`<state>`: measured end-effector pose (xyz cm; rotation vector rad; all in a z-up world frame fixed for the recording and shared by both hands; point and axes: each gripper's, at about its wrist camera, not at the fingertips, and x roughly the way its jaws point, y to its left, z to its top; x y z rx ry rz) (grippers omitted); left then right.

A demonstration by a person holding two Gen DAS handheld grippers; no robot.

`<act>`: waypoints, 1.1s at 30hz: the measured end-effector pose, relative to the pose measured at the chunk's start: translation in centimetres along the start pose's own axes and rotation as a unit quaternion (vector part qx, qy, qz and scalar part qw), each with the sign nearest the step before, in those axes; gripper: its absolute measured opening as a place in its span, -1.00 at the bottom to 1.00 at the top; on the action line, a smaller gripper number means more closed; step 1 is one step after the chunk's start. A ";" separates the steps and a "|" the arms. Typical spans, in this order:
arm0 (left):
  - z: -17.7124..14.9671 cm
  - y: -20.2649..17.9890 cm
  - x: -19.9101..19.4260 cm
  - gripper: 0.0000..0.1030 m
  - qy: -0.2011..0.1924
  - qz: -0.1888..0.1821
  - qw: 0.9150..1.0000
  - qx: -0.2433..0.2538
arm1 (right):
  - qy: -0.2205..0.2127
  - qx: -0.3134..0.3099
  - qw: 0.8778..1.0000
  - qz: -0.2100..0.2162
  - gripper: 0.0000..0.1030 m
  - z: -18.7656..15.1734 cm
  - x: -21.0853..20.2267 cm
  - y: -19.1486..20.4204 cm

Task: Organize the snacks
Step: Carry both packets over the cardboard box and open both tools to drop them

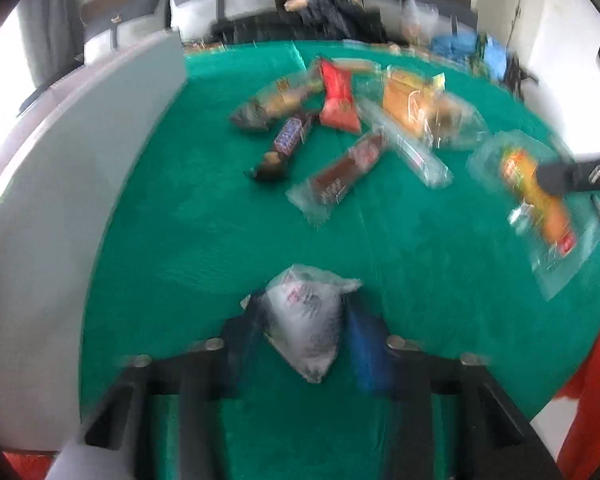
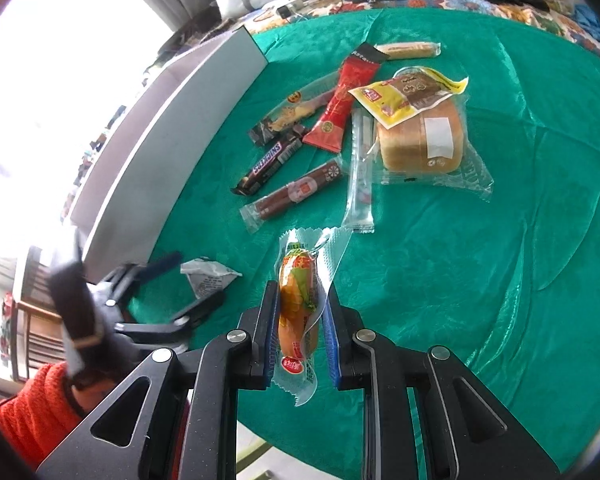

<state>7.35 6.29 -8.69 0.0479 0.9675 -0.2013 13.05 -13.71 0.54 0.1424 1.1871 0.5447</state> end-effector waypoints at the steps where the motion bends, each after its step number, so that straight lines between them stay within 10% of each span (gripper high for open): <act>1: 0.1 0.1 -0.1 -0.38 -0.003 -0.001 1.000 -0.006 | -0.001 0.001 1.000 0.000 -0.60 0.0 -0.1 0.0; 11: 2.5 5.3 -9.4 -0.41 -0.095 -0.056 0.988 -0.110 | -0.027 0.018 0.998 0.055 -0.60 2.1 -1.4 3.0; 21: 2.7 23.0 -15.5 -0.38 -0.094 0.129 0.970 -0.182 | -0.065 -0.067 0.980 0.174 -0.59 12.9 2.2 23.1; 25: 1.7 25.5 -14.8 0.57 -0.069 0.185 0.960 -0.197 | -0.069 -0.101 0.983 0.140 -0.08 14.3 4.7 28.1; 33: 1.3 21.9 -13.7 0.67 -0.080 0.199 0.962 -0.169 | -0.118 -0.154 0.980 0.037 0.14 9.8 1.8 21.0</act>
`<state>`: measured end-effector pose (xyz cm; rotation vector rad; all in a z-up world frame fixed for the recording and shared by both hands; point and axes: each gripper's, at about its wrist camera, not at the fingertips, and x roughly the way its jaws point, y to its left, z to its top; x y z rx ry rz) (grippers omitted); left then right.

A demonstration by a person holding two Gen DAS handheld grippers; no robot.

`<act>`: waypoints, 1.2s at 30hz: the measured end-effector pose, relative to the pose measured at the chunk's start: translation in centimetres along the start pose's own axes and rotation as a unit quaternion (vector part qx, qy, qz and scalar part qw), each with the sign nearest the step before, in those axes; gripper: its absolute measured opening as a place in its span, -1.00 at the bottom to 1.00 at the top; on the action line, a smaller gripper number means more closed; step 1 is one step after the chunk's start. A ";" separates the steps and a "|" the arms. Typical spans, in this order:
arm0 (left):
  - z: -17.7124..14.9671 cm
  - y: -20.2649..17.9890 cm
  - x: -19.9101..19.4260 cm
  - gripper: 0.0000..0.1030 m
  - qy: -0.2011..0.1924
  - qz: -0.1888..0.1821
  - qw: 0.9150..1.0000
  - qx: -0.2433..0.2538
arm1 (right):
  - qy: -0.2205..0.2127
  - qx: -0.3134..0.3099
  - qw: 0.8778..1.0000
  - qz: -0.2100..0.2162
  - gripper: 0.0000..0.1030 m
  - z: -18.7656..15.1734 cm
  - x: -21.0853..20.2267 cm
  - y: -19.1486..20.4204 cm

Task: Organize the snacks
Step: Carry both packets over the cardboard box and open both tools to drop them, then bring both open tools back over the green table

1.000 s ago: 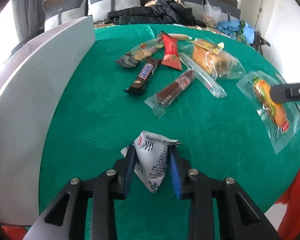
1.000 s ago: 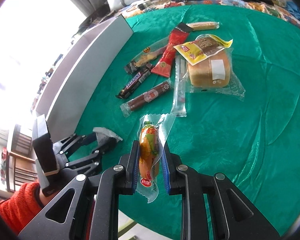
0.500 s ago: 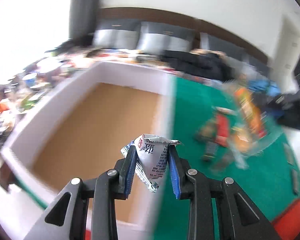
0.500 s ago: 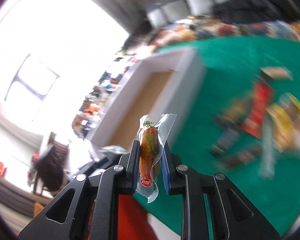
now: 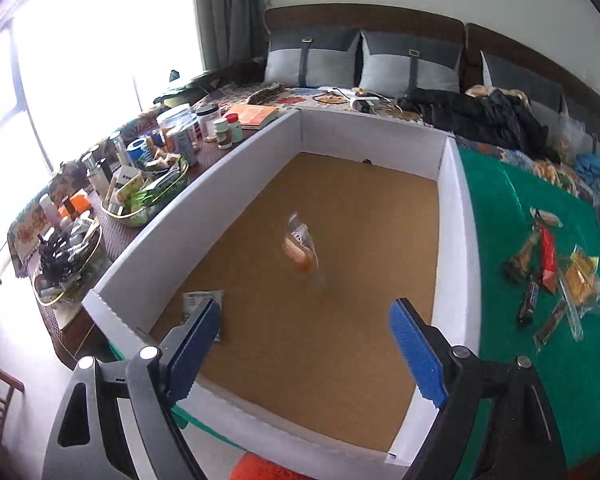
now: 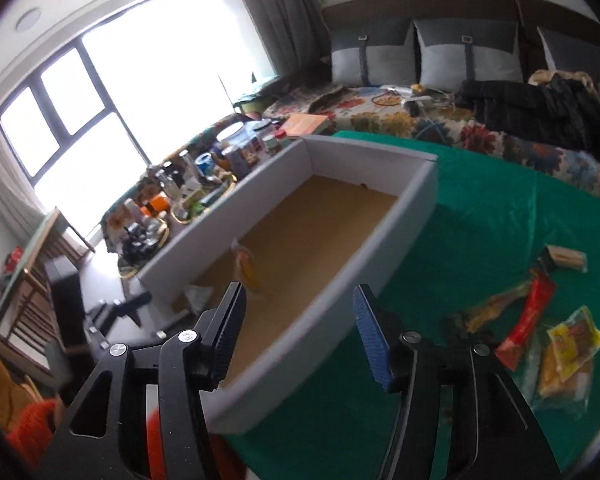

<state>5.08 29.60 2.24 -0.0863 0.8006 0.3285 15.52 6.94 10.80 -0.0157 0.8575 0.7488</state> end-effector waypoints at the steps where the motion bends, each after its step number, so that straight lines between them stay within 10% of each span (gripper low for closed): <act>1: -0.1 -0.6 0.0 0.66 -0.001 0.002 1.000 0.007 | 0.006 -0.001 1.000 -0.017 0.14 -1.6 -0.4 -1.4; 13: 0.7 -6.2 -1.8 0.67 -0.014 -0.024 0.999 0.036 | 0.054 0.087 0.976 -0.191 0.14 -17.5 -6.9 -17.6; 20: 0.3 -10.2 -3.2 0.67 -0.015 -0.061 0.997 0.047 | 0.037 0.107 0.965 -0.238 0.24 -20.3 -8.9 -19.3; 27: -6.2 -17.6 -1.3 0.77 0.053 -0.178 0.981 0.052 | 0.012 0.113 0.945 -0.306 0.25 -25.1 -10.2 -19.6; 36: -11.4 -23.9 1.9 0.77 0.071 -0.183 0.971 0.140 | 0.033 0.092 0.948 -0.301 0.35 -25.5 -8.5 -20.2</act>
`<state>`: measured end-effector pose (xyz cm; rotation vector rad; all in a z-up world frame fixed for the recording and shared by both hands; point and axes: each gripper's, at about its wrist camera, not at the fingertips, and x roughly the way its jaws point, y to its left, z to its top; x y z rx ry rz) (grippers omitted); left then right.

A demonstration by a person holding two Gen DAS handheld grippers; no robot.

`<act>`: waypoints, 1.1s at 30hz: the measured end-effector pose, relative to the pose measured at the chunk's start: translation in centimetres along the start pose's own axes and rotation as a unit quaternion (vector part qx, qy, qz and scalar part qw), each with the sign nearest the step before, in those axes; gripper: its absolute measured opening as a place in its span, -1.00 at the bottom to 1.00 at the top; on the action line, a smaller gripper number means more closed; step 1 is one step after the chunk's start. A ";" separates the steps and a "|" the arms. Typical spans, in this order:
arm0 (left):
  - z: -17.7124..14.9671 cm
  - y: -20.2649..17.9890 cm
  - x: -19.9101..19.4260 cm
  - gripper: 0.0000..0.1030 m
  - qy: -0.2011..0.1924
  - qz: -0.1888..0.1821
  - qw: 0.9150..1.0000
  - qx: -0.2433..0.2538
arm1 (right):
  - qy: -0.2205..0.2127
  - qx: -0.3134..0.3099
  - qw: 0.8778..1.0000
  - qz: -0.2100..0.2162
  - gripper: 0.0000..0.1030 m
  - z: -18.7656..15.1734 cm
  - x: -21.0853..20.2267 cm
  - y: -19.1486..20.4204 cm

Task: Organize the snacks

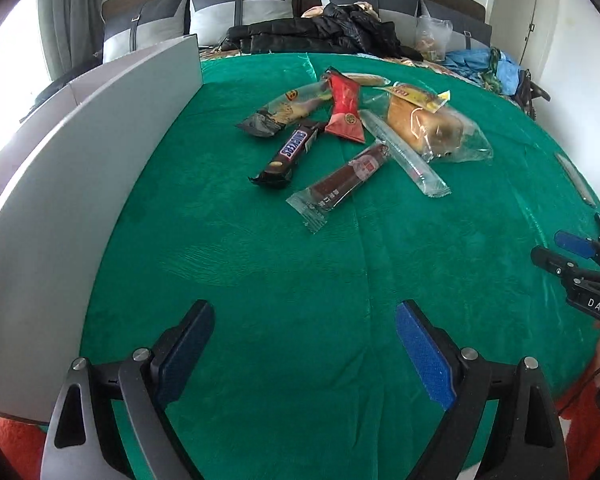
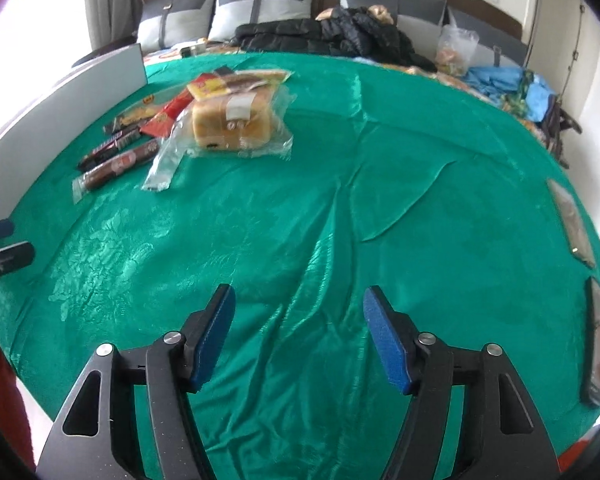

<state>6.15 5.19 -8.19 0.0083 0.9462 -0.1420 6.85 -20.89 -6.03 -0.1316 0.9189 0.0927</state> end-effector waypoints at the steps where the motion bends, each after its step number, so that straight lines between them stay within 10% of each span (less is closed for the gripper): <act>1: -0.1 0.1 0.3 0.77 0.003 0.000 1.000 -0.001 | 0.005 0.001 1.000 0.003 0.35 0.0 0.4 0.0; 33: -1.3 0.0 1.8 1.00 -0.004 0.016 1.000 0.014 | 0.014 -0.008 1.000 0.024 0.70 -0.1 1.4 1.7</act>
